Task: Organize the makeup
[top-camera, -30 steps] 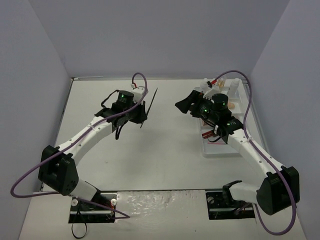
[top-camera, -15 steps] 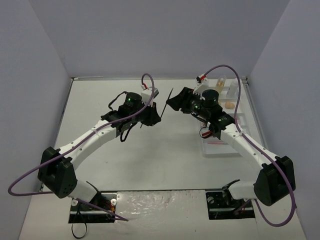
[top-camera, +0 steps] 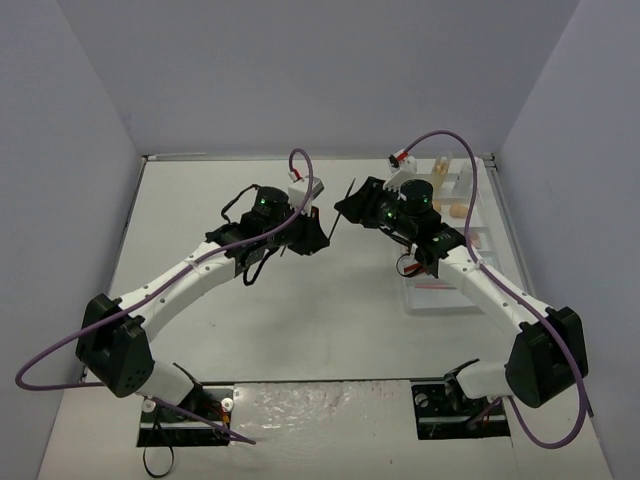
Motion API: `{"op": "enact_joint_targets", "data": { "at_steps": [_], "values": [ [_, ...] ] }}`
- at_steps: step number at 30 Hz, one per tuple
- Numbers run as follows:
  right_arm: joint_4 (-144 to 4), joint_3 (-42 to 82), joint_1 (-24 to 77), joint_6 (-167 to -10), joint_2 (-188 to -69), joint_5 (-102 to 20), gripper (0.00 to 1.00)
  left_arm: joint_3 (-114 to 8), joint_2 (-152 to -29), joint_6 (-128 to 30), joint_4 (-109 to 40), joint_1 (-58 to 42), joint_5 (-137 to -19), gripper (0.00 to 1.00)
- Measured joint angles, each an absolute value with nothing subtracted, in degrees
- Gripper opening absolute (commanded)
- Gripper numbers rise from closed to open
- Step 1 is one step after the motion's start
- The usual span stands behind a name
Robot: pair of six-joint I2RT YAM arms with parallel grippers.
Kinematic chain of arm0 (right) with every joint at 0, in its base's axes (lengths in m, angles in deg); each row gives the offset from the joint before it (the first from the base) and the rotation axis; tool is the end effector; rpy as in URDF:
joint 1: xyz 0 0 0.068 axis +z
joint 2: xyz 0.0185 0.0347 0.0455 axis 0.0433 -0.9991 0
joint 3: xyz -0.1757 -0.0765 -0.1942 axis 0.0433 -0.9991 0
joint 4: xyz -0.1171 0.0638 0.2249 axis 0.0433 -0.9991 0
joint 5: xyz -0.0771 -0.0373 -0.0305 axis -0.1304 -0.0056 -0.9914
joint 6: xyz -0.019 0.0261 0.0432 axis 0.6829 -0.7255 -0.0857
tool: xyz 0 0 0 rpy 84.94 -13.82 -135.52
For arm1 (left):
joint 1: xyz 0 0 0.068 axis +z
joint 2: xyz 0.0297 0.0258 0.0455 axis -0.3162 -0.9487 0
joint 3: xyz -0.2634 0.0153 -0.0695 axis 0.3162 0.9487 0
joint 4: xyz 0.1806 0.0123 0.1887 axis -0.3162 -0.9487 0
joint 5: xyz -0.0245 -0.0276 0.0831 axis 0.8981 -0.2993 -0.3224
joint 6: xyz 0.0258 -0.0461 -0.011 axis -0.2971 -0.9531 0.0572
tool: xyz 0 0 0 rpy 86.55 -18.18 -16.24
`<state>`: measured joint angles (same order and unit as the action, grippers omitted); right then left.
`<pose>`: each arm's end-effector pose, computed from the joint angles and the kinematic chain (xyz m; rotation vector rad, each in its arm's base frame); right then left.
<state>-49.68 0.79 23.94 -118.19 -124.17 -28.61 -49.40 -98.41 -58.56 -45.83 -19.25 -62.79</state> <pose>0.2791 0.1525 0.3411 -0.1510 1.6922 1.1195 0.2591 -0.2183 0.3303 0.5787 2.0297 -1.0574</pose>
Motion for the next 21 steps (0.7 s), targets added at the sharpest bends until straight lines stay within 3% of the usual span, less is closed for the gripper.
{"op": "enact_joint_targets", "data": {
  "at_steps": [3, 9, 11, 13, 14, 18, 21],
  "values": [
    [-49.6, 0.8, 24.1, -118.0, -124.5, -28.7, 0.29, -49.4, -98.4, -58.6, -45.6, -19.7, -62.7, 0.00],
    [-49.4, 0.8, 24.6, -117.8, -124.9, -29.2, 0.01, -49.8, -98.6, -58.7, -45.6, -20.3, -62.4, 0.00],
    [-49.2, 0.8, 24.6, -117.9, -124.9, -29.3, 0.00, -50.3, -99.0, -58.7, -45.8, -20.3, -62.4, 0.05],
    [-49.1, 0.7, 24.6, -117.8, -124.9, -29.7, 0.00, -51.0, -99.6, -58.7, -46.4, -20.3, -62.6, 0.22],
    [-49.1, 0.6, 24.6, -117.8, -124.9, -30.0, 0.00, -51.3, -99.9, -58.7, -46.7, -20.3, -62.7, 0.24],
    [-49.2, -2.4, 24.3, -117.9, -123.4, -32.1, 0.00, -51.7, -100.5, -58.7, -47.5, -20.5, -65.2, 0.72],
    [-50.6, -6.0, 23.4, -119.2, -121.0, -34.6, 0.00, -51.7, -100.7, -58.6, -48.5, -20.5, -68.5, 0.85]
  ]
}}
